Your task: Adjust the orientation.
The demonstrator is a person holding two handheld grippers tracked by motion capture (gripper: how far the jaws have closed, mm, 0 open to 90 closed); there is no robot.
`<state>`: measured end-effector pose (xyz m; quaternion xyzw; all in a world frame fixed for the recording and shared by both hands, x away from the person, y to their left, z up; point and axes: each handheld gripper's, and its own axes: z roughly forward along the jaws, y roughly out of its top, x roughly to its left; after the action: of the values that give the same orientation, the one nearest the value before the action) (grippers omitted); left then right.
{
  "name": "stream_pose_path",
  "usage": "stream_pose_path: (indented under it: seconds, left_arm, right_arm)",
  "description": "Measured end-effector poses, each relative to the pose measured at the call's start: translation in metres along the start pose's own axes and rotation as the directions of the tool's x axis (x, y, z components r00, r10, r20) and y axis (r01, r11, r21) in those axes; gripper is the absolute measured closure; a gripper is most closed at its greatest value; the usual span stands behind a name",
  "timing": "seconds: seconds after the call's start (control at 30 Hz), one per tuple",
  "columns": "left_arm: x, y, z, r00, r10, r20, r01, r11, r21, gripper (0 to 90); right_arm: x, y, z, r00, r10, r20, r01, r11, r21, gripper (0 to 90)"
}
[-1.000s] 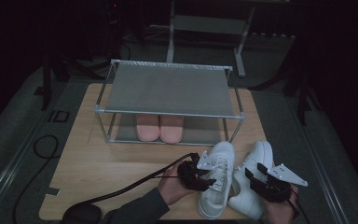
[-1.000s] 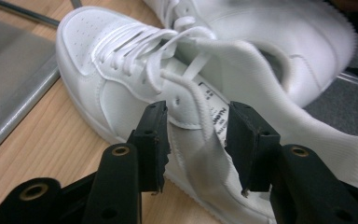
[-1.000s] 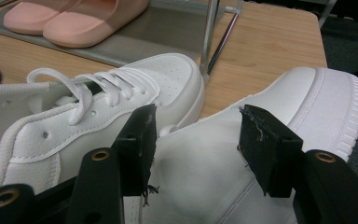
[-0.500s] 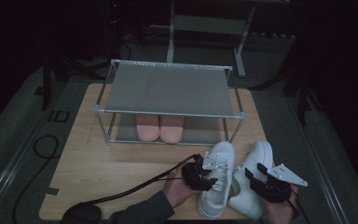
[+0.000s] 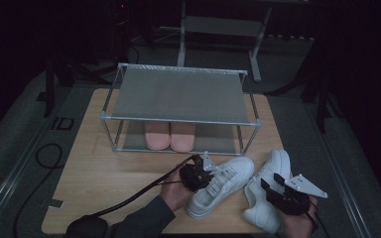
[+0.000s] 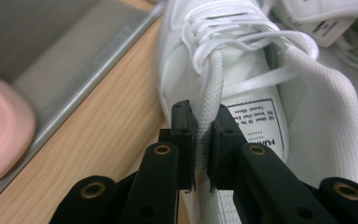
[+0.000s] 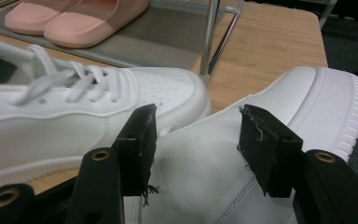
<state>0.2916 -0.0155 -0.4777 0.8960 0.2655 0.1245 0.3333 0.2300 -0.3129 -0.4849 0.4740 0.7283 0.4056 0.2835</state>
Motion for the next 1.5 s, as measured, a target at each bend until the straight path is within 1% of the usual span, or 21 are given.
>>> stream_pose_path:
  seconds: [0.27, 0.4, 0.5, 0.57, 0.6, 0.63, 0.73, 0.77, 0.8, 0.87, 0.9, 0.93, 1.0, 1.1, 1.17, 1.2, 1.23, 1.27, 1.37, 1.43, 1.5]
  left_arm:
    - [0.021, -0.023, -0.017, 0.9981, -0.054, -0.031, 0.054, 0.9985, -0.005, 82.5]
    - [0.026, -0.03, -0.023, 0.9979, -0.061, -0.022, 0.061, 0.9981, -0.003, 81.6]
    - [0.027, -0.033, -0.024, 0.9981, -0.061, -0.003, 0.061, 0.998, -0.014, 76.6]
    - [0.027, -0.033, -0.026, 0.9981, -0.057, 0.023, 0.058, 0.9982, -0.017, 68.3]
    - [0.027, -0.034, -0.028, 0.9984, -0.049, 0.027, 0.05, 0.9986, -0.019, 64.5]
    - [0.027, -0.034, -0.033, 0.9982, -0.036, 0.048, 0.037, 0.9991, -0.023, 64.1]
    - [0.027, -0.034, -0.045, 0.996, -0.015, 0.088, 0.02, 0.9986, -0.049, 59.2]
    - [0.027, -0.035, -0.05, 0.9954, 0.0, 0.095, 0.006, 0.9981, -0.061, 58.2]
    - [0.027, -0.035, -0.054, 0.9955, -0.002, 0.095, 0.008, 0.9976, -0.069, 57.3]
    - [0.03, -0.037, -0.06, 0.9939, 0.002, 0.11, 0.007, 0.997, -0.077, 56.6]
    - [0.031, -0.038, -0.062, 0.9945, 0.007, 0.105, 0.001, 0.9968, -0.08, 55.9]
    - [0.032, -0.039, -0.064, 0.9948, -0.001, 0.102, 0.01, 0.9961, -0.087, 55.4]
    - [0.037, -0.042, -0.067, 0.9935, -0.017, 0.113, 0.028, 0.9949, -0.097, 55.4]
    - [0.045, -0.046, -0.069, 0.9919, -0.042, 0.12, 0.054, 0.9938, -0.097, 55.6]
    - [0.053, -0.048, -0.071, 0.9879, -0.072, 0.138, 0.086, 0.9907, -0.105, 56.1]
    - [0.058, -0.05, -0.072, 0.9847, -0.089, 0.15, 0.106, 0.9882, -0.11, 56.2]
    - [0.061, -0.051, -0.073, 0.9835, -0.105, 0.147, 0.123, 0.9856, -0.116, 56.4]
    - [0.064, -0.053, -0.074, 0.984, -0.112, 0.139, 0.128, 0.9851, -0.115, 56.7]
    - [0.07, -0.057, -0.075, 0.9814, -0.135, 0.136, 0.151, 0.9826, -0.109, 56.6]
    - [0.074, -0.06, -0.075, 0.9783, -0.151, 0.142, 0.167, 0.9801, -0.108, 56.6]
    - [0.075, -0.062, -0.074, 0.9776, -0.158, 0.139, 0.172, 0.9802, -0.098, 56.7]
  right_arm:
    - [0.0, 0.0, 0.0, 1.0, 0.002, 0.0, -0.002, 1.0, 0.002, 45.6]
    - [0.0, 0.0, 0.001, 1.0, 0.003, -0.001, -0.003, 1.0, 0.003, 45.6]
    - [0.0, 0.001, 0.001, 1.0, 0.001, 0.001, -0.001, 1.0, 0.005, 45.6]
    - [0.0, 0.001, 0.0, 1.0, -0.001, 0.001, 0.001, 1.0, 0.004, 45.6]
    - [0.0, 0.001, 0.0, 1.0, -0.001, 0.001, 0.001, 1.0, 0.003, 45.7]
    - [0.0, 0.001, 0.0, 1.0, 0.001, 0.0, -0.001, 1.0, 0.003, 45.7]
    - [0.0, 0.001, 0.0, 1.0, 0.001, 0.0, -0.001, 1.0, 0.003, 45.7]
    - [0.0, 0.001, 0.0, 1.0, 0.001, 0.001, -0.001, 1.0, 0.004, 45.6]
    - [0.001, 0.002, 0.0, 1.0, 0.0, 0.0, 0.0, 1.0, 0.003, 45.7]
    - [0.001, 0.003, -0.001, 1.0, 0.0, 0.001, 0.0, 1.0, -0.006, 45.7]
    - [0.001, 0.004, -0.002, 1.0, 0.001, 0.004, -0.001, 1.0, -0.011, 45.7]
    - [0.0, 0.005, -0.003, 1.0, 0.0, 0.007, 0.0, 1.0, -0.02, 46.5]
    - [-0.001, 0.006, -0.006, 0.9997, -0.001, 0.023, 0.002, 0.999, -0.032, 50.7]
    - [-0.004, 0.008, -0.01, 0.9989, 0.002, 0.047, 0.0, 0.999, -0.04, 67.4]
    - [-0.006, 0.008, -0.013, 0.9983, -0.003, 0.059, 0.006, 0.999, -0.046, 79.0]
    - [-0.007, 0.008, -0.014, 0.998, -0.008, 0.063, 0.011, 0.999, -0.05, 82.8]
    - [-0.008, 0.008, -0.015, 0.9977, -0.009, 0.068, 0.012, 0.999, -0.05, 86.6]
    - [-0.008, 0.008, -0.016, 0.9965, -0.015, 0.082, 0.018, 0.999, -0.044, 89.3]
    - [-0.009, 0.008, -0.016, 0.9941, -0.018, 0.107, 0.022, 0.999, -0.03, 89.8]
    - [-0.01, 0.008, -0.016, 0.9922, -0.02, 0.123, 0.023, 0.999, -0.022, 89.8]
    - [-0.01, 0.008, -0.015, 0.9906, -0.013, 0.136, 0.016, 1.0, -0.022, 89.7]
